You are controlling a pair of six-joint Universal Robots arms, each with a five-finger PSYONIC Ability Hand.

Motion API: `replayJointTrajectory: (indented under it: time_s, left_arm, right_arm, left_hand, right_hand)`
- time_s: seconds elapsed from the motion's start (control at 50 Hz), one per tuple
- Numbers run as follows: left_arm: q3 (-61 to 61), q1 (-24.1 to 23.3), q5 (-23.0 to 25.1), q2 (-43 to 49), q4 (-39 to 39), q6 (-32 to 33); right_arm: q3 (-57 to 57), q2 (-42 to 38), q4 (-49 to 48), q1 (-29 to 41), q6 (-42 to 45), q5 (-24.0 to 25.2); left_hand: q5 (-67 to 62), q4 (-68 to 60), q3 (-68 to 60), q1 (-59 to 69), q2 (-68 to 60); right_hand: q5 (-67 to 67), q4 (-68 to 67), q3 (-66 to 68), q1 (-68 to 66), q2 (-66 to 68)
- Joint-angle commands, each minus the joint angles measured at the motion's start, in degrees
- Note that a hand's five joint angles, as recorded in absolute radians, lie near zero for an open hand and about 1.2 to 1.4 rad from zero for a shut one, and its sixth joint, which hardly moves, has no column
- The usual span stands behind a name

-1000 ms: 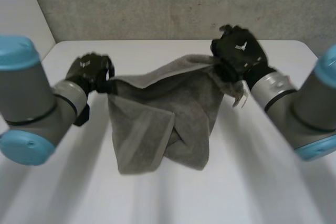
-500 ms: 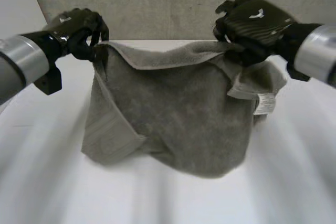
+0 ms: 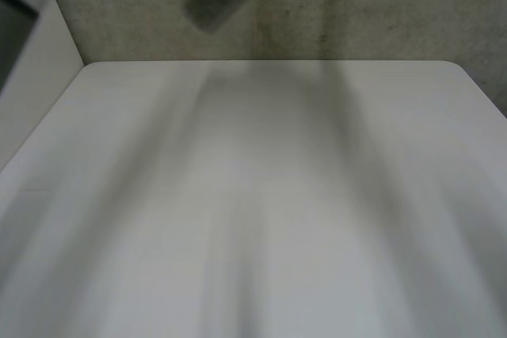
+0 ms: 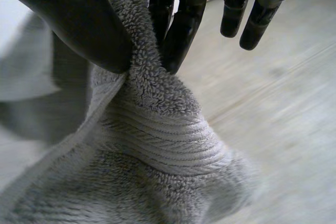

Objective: Fold the towel.

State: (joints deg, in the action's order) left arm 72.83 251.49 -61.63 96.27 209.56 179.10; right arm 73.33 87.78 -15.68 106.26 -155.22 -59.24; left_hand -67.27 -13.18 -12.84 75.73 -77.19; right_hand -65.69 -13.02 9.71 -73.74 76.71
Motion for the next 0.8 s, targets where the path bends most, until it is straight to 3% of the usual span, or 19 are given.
replayJointTrajectory:
  time_s: [0.02, 0.06, 0.16, 0.26, 0.44, 0.46, 0.48, 0.5, 0.52, 0.54, 0.66, 0.8]
  left_arm:
    - [12.69, 1.02, 3.62, 4.10, -3.01, 0.98]
    - [15.59, 1.90, 3.80, 5.33, -3.28, 2.21]
    - [24.97, 3.57, 3.80, 9.44, -5.38, 10.45]
    - [27.54, 2.87, 2.75, 13.75, -8.28, 16.52]
    - [27.19, -0.03, -0.34, 16.31, -9.69, 17.24]
    - [27.28, -0.73, -1.12, 16.31, -9.69, 17.16]
    - [27.37, -1.43, -1.74, 16.49, -9.69, 17.16]
    - [27.37, -1.44, -1.74, 16.49, -9.69, 17.16]
    - [27.28, -2.31, -2.44, 16.75, -9.69, 16.98]
    - [27.10, -3.27, -3.32, 17.19, -9.69, 16.55]
    - [26.84, -4.69, -8.16, 17.54, -9.34, 13.38]
    - [27.19, -5.31, -12.63, 17.63, -8.11, 10.13]
  right_arm:
    - [12.28, -1.30, 6.45, -2.19, 6.69, 5.89]
    - [18.92, -2.00, 6.72, -2.46, 13.86, 5.80]
    - [28.42, -3.75, 6.63, -4.04, 21.78, 5.54]
    - [33.97, -8.05, 6.37, -4.13, 22.16, 5.45]
    - [32.58, -11.76, 6.54, -4.13, 18.31, 2.56]
    - [32.58, -11.76, 6.54, -4.13, 18.29, 2.55]
    - [32.32, -11.67, 6.46, -4.13, 15.85, 1.94]
    - [31.97, -11.41, 6.54, -4.13, 13.22, 1.41]
    - [31.97, -11.41, 6.54, -4.13, 13.19, 1.41]
    - [31.53, -11.15, 6.54, -4.30, 10.32, 1.06]
    - [31.17, -9.48, 5.49, -6.14, -1.29, 1.06]
    - [31.00, -9.39, 5.22, -8.52, -7.80, 0.88]
  left_hand:
    - [-2.73, 3.18, 2.84, 4.27, -2.81]
    - [-2.73, 3.18, 2.84, 4.27, -2.81]
    - [-2.73, 3.18, 2.84, 4.27, -2.81]
    - [-2.73, 3.18, 2.84, 4.27, -2.81]
    - [-2.73, 3.18, 2.84, 4.27, -2.81]
    - [3.41, 3.18, 2.84, -1.87, 3.33]
    - [29.94, 3.18, 2.84, -28.41, 29.86]
    - [30.21, 3.18, 2.84, -28.68, 30.13]
    - [53.03, 3.18, 2.84, -51.50, 52.95]
    - [61.08, 3.18, 2.84, -59.55, 61.00]
    - [66.88, 3.18, 2.84, -65.35, 66.80]
    - [66.88, 3.18, 2.84, -65.35, 66.80]
  right_hand:
    - [-4.31, 3.02, 0.29, -6.26, 3.29]
    - [-4.31, 3.02, 0.29, -6.26, 3.29]
    - [-4.31, 3.02, 0.29, -6.26, 3.29]
    - [-4.31, 3.02, 0.29, -6.26, 3.29]
    - [-4.31, 3.02, 0.29, -6.26, 3.29]
    - [-4.31, 3.02, 0.29, -6.26, 3.29]
    - [-4.31, 3.02, 0.29, -6.26, 3.29]
    - [-4.31, 3.02, 0.29, -6.26, 3.29]
    - [-4.31, 3.02, 0.29, -6.26, 3.29]
    - [-4.31, 3.02, 0.29, -6.26, 3.29]
    - [-4.31, 3.02, 0.29, -6.26, 3.29]
    - [-4.31, 3.02, 0.29, -6.26, 3.29]
